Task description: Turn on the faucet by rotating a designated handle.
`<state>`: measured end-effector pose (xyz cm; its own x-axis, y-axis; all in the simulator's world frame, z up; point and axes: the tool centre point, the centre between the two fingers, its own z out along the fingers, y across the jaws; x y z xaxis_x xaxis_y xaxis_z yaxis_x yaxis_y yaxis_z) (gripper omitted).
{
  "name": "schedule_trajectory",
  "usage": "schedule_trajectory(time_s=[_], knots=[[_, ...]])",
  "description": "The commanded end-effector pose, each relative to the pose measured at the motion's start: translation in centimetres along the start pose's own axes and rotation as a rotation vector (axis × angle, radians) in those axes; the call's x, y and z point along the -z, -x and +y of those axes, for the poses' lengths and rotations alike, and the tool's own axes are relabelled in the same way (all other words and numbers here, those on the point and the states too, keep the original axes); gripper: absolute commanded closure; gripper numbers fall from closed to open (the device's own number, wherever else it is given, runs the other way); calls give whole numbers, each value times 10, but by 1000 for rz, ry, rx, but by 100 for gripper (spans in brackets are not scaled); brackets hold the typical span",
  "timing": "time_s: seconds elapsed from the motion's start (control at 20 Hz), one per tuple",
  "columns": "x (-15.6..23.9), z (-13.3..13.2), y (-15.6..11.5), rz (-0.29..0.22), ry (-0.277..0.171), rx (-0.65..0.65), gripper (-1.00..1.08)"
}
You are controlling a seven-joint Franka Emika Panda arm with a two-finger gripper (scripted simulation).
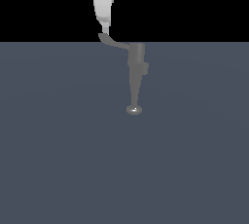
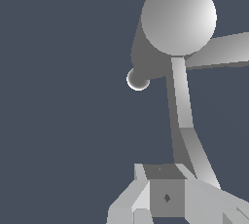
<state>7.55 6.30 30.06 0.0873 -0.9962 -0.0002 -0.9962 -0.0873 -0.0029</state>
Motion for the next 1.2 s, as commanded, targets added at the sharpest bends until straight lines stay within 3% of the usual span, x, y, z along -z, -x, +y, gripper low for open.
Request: schedule_trajectory(time_s=[0.0,1.0,1.15], knots=[[-1,7,0,0,3,0,108],[-1,61,-2,0,3,-1,108],[1,59,-4,0,-4,0,108]])
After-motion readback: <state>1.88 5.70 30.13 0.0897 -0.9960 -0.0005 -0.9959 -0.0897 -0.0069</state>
